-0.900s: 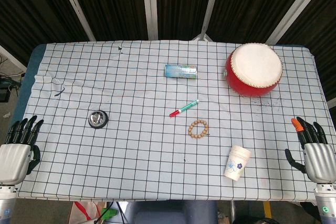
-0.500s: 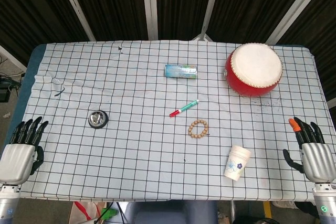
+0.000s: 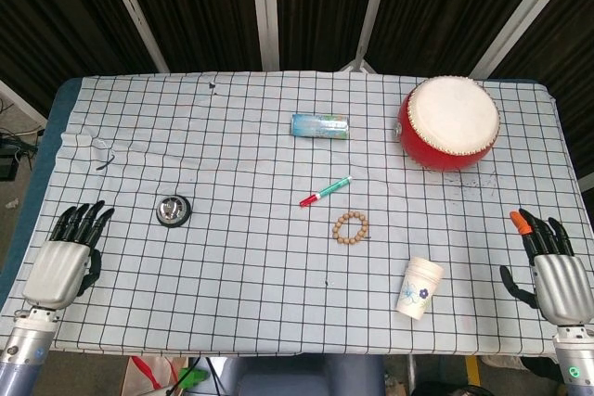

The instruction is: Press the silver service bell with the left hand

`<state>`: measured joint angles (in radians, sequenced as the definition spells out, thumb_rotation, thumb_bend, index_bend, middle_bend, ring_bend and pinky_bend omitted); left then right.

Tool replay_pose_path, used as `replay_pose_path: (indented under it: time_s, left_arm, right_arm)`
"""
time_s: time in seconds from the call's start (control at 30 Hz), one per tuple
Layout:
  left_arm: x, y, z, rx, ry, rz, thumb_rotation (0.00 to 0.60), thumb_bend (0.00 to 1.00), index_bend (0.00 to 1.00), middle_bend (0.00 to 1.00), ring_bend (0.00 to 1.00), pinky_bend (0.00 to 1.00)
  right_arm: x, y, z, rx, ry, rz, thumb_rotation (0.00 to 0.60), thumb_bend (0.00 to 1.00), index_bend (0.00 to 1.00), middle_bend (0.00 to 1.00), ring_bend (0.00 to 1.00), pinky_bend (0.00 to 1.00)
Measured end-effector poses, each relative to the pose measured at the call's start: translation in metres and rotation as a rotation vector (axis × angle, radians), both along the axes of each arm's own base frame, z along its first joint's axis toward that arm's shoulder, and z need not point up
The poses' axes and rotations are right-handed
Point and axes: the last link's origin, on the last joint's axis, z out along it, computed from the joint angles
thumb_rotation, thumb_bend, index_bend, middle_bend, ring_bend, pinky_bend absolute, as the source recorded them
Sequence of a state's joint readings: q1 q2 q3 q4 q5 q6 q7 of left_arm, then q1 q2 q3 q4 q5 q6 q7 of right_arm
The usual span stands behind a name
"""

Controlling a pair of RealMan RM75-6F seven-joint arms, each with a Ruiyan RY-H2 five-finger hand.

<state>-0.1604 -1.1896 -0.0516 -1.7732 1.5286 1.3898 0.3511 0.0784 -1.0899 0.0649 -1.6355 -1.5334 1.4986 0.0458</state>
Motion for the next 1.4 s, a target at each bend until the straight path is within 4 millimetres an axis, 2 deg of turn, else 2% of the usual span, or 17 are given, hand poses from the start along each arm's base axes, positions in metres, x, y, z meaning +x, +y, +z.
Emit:
replay_pose_path:
  time_s: [0.23, 0.57, 0.77, 1.07, 1.4]
  left_arm:
    - [0.007, 0.036, -0.025, -0.072, 0.01, -0.009, 0.6, 1.0, 0.0, 0.0, 0.0, 0.0]
    - [0.016, 0.1, -0.077, -0.134, 0.076, -0.014, 0.6, 1.0, 0.0, 0.0, 0.0, 0.0]
    - [0.025, 0.127, -0.106, -0.144, 0.08, -0.021, 0.6, 1.0, 0.0, 0.0, 0.0, 0.0]
    - [0.03, 0.143, -0.14, -0.178, 0.095, -0.02, 0.6, 1.0, 0.0, 0.0, 0.0, 0.0]
    - [0.022, 0.139, -0.153, -0.19, 0.114, -0.017, 0.6, 1.0, 0.0, 0.0, 0.0, 0.0]
  right_arm:
    - [0.001, 0.0, -0.002, 0.011, 0.002, 0.0, 0.6, 0.4, 0.04, 0.08, 0.12, 0.04]
    - [-0.002, -0.002, -0.003, 0.012, 0.007, -0.013, 0.6, 0.4, 0.04, 0.08, 0.12, 0.04]
    - [-0.002, -0.003, -0.006, 0.026, 0.018, -0.019, 0.6, 0.4, 0.04, 0.08, 0.12, 0.04]
    - [-0.002, -0.005, -0.008, 0.031, 0.021, -0.021, 0.6, 0.4, 0.04, 0.08, 0.12, 0.04]
    - [0.0, -0.003, -0.007, 0.028, 0.018, -0.009, 0.6, 0.4, 0.05, 0.08, 0.12, 0.04]
